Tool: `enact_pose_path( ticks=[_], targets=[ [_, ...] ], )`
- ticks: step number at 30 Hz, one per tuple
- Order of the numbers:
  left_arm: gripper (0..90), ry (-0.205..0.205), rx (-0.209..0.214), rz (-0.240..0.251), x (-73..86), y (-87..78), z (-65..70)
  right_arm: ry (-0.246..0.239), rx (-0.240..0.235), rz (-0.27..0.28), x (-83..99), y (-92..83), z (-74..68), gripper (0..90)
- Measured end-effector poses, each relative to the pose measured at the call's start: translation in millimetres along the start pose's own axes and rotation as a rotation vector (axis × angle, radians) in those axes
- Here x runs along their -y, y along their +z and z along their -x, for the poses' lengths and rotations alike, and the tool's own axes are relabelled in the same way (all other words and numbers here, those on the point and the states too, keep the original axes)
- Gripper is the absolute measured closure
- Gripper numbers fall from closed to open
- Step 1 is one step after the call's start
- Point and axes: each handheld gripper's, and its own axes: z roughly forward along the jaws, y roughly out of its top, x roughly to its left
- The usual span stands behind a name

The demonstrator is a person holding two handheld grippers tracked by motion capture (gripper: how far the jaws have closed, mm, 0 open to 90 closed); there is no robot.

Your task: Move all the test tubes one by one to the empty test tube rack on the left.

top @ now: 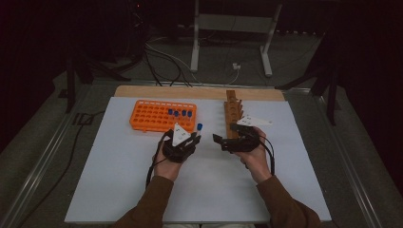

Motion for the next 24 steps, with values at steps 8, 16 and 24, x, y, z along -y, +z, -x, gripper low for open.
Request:
enact_pose_path(
  ticks=[8,16,24],
  targets=[
    [78.1,0.004,-0.042,0.0,-2.2,-8.7,-15.9,-0.002,0.035,0.009,7.4,-8.8,9.9,2.5],
    [78.1,-0.011,-0.102,0.023,-8.8,-24.2,-40.3,0.021,0.036,0.025,10.2,-14.3,16.7,0.0],
    [78.1,-0.058,-0.156,0.053,-10.7,-30.9,-63.3,0.03,0.024,0.031,10.9,-15.2,16.1,0.0]
  ],
)
